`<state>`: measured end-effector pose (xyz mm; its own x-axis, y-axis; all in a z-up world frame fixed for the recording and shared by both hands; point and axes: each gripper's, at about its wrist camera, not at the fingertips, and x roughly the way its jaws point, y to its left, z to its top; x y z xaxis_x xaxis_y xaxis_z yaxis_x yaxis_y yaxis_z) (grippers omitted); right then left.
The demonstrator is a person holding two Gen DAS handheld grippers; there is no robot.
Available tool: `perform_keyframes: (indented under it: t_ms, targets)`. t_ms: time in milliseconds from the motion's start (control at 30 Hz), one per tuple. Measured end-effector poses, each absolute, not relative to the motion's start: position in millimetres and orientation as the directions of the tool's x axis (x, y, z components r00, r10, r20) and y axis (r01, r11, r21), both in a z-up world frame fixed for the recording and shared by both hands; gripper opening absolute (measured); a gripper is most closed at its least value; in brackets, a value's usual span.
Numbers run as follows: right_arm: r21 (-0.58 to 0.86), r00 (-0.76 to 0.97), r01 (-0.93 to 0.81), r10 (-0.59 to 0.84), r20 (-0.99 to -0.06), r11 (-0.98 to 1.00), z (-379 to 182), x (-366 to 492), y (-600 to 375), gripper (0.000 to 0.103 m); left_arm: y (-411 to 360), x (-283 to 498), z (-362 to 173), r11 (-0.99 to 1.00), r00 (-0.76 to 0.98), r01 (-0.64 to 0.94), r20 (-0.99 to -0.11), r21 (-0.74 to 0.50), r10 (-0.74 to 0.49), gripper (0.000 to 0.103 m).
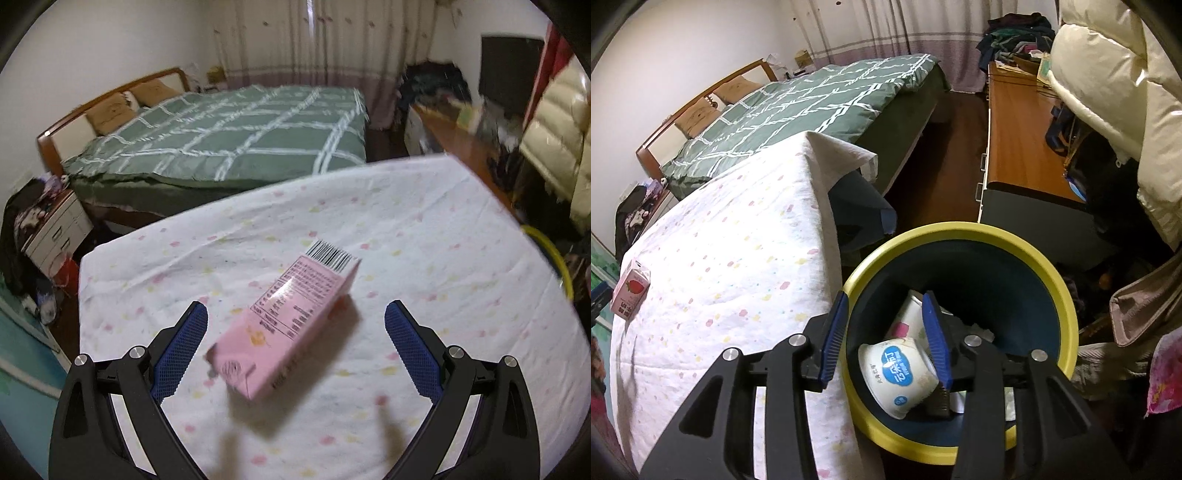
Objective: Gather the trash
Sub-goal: 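Reach the left gripper to the pink strawberry milk carton and grasp it, then carry the pink carton over the bin and open the left gripper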
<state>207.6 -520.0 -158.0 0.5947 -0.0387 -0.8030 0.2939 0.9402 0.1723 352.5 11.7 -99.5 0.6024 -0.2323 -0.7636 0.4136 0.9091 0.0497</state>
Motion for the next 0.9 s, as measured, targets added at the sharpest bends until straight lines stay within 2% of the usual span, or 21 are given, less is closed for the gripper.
perform_keyframes:
  t_ms: [267, 533, 867, 900]
  targets:
    - [0.157, 0.586, 0.318, -0.064, -0.808, 0.935, -157.5, 205.3, -526.8, 0.04, -10.5, 376.9, -126.4, 0.84, 0.547, 0.522, -0.814, 0.148, -0.197, 0.094]
    - [0.167, 0.579, 0.31, -0.047, -0.814, 0.936, -161.8, 202.9, -523.4, 0.041, -26.8, 392.1, -139.4, 0.801, 0.452, 0.587, -0.868, 0.116, -0.206, 0.053]
    - [0.203, 0.614, 0.299, -0.024, -0.789, 0.933, -155.2, 172.1, -525.1, 0.041, -65.1, 352.9, -118.8, 0.805, 0.489, 0.584, -0.838, 0.108, -0.242, 0.046]
    - [0.207, 0.622, 0.301, -0.027, -0.783, 0.931, -152.8, 164.9, -526.1, 0.041, -75.1, 346.5, -112.1, 0.799, 0.488, 0.593, -0.832, 0.096, -0.263, 0.043]
